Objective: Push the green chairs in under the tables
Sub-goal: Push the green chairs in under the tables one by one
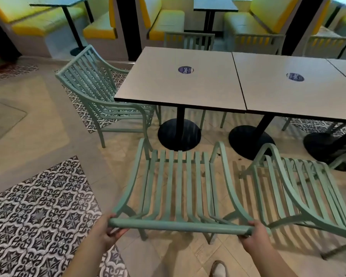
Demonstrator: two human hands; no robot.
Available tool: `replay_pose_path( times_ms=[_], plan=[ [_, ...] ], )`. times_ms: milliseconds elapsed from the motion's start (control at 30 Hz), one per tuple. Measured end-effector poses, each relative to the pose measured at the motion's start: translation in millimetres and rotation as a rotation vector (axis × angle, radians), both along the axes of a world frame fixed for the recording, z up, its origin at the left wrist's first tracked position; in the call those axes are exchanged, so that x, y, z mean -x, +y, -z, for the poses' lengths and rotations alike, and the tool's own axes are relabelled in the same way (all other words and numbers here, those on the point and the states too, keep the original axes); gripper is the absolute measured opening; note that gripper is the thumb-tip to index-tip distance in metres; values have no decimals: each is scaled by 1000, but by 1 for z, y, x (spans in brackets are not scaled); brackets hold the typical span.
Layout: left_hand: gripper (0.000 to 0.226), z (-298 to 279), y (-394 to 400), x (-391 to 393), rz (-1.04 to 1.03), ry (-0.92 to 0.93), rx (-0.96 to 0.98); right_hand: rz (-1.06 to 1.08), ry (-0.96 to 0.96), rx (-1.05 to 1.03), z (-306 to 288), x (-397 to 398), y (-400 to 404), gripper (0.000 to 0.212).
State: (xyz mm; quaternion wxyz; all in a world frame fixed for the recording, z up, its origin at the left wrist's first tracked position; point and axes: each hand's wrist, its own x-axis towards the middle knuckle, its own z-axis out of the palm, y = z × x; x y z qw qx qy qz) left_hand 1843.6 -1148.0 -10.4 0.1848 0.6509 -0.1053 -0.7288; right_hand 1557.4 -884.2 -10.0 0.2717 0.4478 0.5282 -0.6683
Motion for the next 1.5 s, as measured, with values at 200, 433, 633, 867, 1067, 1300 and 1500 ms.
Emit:
replay_pose_path(
  times_ms=[200,433,633,867,1067,1300,1500],
  plan=[
    [12,5,-31,26,44,-23,32,-18,-22,20,2,26,-20,26],
    [11,6,-82,72,81,-19,19,34,-24,53,5,70,-61,26],
    [9,3,-126,117,61,-22,31,1,-4,59,4,112,-105,32],
    [9,8,-172,150,88,-59,37,33,-13,48,10,140,-147,29],
    [8,5,-210,176,54,-26,43,24,0,56,12,159,-181,31],
    [12,4,-247,203,68,-49,31,36,37,47,17,182,-213,49],
    [12,7,-263,221,73,-37,17,52,85,43,14,198,-231,51]
  ],
)
